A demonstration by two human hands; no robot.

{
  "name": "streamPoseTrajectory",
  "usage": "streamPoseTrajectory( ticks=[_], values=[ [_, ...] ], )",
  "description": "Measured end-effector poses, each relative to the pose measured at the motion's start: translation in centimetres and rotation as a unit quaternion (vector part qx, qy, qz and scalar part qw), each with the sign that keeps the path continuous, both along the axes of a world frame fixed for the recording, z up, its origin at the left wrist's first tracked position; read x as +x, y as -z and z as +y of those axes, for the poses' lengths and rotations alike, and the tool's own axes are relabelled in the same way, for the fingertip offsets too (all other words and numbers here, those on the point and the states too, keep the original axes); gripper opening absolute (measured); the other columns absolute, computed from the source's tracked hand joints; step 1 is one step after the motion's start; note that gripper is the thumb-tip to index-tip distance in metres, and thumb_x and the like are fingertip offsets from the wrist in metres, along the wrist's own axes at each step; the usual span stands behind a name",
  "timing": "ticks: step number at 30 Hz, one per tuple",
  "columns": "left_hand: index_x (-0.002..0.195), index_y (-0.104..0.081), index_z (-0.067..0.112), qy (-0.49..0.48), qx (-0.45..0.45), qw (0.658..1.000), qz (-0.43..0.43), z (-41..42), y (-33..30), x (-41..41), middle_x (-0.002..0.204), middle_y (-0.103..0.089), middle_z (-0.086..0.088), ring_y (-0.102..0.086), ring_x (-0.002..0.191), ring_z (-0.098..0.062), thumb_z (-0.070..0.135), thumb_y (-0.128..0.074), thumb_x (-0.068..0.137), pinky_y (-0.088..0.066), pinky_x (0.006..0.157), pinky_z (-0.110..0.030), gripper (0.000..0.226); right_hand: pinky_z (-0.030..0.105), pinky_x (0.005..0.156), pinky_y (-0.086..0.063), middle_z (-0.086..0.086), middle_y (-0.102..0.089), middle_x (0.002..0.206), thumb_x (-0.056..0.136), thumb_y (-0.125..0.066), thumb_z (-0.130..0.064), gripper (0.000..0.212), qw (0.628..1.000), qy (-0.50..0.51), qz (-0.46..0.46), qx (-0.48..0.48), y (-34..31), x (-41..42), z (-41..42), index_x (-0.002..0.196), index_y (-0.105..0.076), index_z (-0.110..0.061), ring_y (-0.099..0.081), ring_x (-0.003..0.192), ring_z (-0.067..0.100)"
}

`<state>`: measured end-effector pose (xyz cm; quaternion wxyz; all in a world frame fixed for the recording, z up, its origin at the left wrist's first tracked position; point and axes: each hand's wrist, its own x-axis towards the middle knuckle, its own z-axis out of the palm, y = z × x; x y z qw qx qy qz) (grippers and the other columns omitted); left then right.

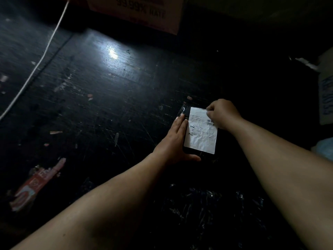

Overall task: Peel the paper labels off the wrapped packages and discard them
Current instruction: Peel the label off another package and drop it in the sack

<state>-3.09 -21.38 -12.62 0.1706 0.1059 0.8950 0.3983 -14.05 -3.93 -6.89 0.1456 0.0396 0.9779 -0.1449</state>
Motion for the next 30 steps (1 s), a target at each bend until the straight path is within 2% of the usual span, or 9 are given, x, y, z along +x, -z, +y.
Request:
streamPoseTrajectory(
  ticks=[4,7,10,13,15,18,21,24,30],
  values=[
    [0.156,0.003,0.012,-0.004,0.001,1.0,0.004,0.0,0.1,0.1,0.163,0.017,0.011,0.02,0.146,-0.004,0.061,-0.085,0.06,-0.003,0.119,-0.029,0.14,0.027,0.071,-0.042,0.001,-0.065,0.102,0.092,-0.06,-0.025,0.016,0.998,-0.025,0.057,-0.02,0.1,0.5,0.5,0.094,-0.074,-0.017,-0.059,0.087,0.018],
    [0.156,0.003,0.013,-0.005,0.001,1.0,0.004,-0.1,0.2,0.2,0.162,0.018,0.012,0.02,0.147,-0.004,0.062,-0.085,0.059,-0.005,0.12,-0.031,0.14,0.026,0.075,-0.038,-0.002,-0.055,0.097,0.092,-0.061,-0.026,0.018,0.994,-0.051,0.079,-0.055,0.1,1.0,1.1,0.097,-0.074,-0.015,-0.054,0.089,0.015],
    [0.157,0.003,0.014,-0.003,0.002,1.0,-0.003,-0.2,0.2,0.2,0.162,0.019,0.014,0.02,0.147,-0.004,0.062,-0.085,0.059,-0.005,0.12,-0.032,0.14,0.024,0.075,-0.036,-0.003,-0.055,0.096,0.091,-0.062,-0.025,0.019,0.991,-0.074,0.092,-0.062,0.1,1.3,1.5,0.1,-0.074,-0.014,-0.056,0.092,0.016],
    [0.157,0.003,0.013,-0.003,0.004,1.0,-0.005,-0.1,0.2,0.1,0.162,0.018,0.013,0.02,0.147,-0.005,0.062,-0.085,0.058,-0.005,0.121,-0.033,0.141,0.025,0.079,-0.039,0.004,-0.056,0.106,0.09,-0.063,-0.027,0.023,0.992,-0.062,0.092,-0.064,0.3,1.1,1.5,0.106,-0.073,-0.014,-0.058,0.099,0.02],
    [0.157,0.003,0.011,-0.001,0.003,1.0,-0.003,-0.1,0.1,0.0,0.163,0.018,0.01,0.019,0.147,-0.006,0.061,-0.085,0.059,-0.003,0.121,-0.032,0.14,0.031,0.087,-0.045,0.007,-0.052,0.115,0.089,-0.065,-0.03,0.034,0.994,-0.04,0.074,-0.073,0.4,0.6,0.9,0.12,-0.067,-0.017,-0.056,0.106,0.024],
    [0.157,0.002,0.01,-0.001,0.004,1.0,0.001,0.0,0.0,0.0,0.163,0.017,0.008,0.018,0.147,-0.006,0.059,-0.086,0.06,-0.002,0.12,-0.03,0.139,0.033,0.095,-0.043,0.008,-0.053,0.126,0.089,-0.064,-0.034,0.045,0.999,-0.036,0.033,-0.022,0.6,-0.2,-0.2,0.132,-0.058,-0.021,-0.053,0.116,0.028],
    [0.157,0.001,0.01,-0.004,0.008,1.0,0.003,0.0,0.0,0.0,0.163,0.016,0.009,0.018,0.147,-0.005,0.058,-0.087,0.059,-0.002,0.12,-0.03,0.139,0.03,0.084,-0.05,0.003,-0.07,0.111,0.089,-0.065,-0.032,0.026,1.0,-0.009,0.007,-0.005,1.1,-0.5,-1.3,0.11,-0.072,-0.019,-0.062,0.102,0.021],
    [0.157,0.001,0.011,-0.005,0.01,1.0,0.002,-0.1,-0.1,0.0,0.163,0.016,0.01,0.017,0.147,-0.005,0.058,-0.087,0.059,-0.003,0.119,-0.029,0.139,0.025,0.07,-0.044,0.004,-0.072,0.098,0.089,-0.067,-0.025,0.012,0.999,0.031,0.025,-0.033,1.0,-0.2,-1.8,0.094,-0.074,-0.017,-0.062,0.083,0.015],
    [0.156,0.0,0.01,-0.008,0.008,1.0,0.006,-0.1,0.2,0.1,0.164,0.014,0.008,0.017,0.148,-0.006,0.059,-0.087,0.058,-0.006,0.122,-0.033,0.139,0.025,0.074,-0.038,0.001,-0.06,0.099,0.091,-0.064,-0.024,0.014,0.992,0.014,0.094,-0.079,0.8,1.1,-1.3,0.096,-0.073,-0.014,-0.055,0.087,0.014]
  ],
)
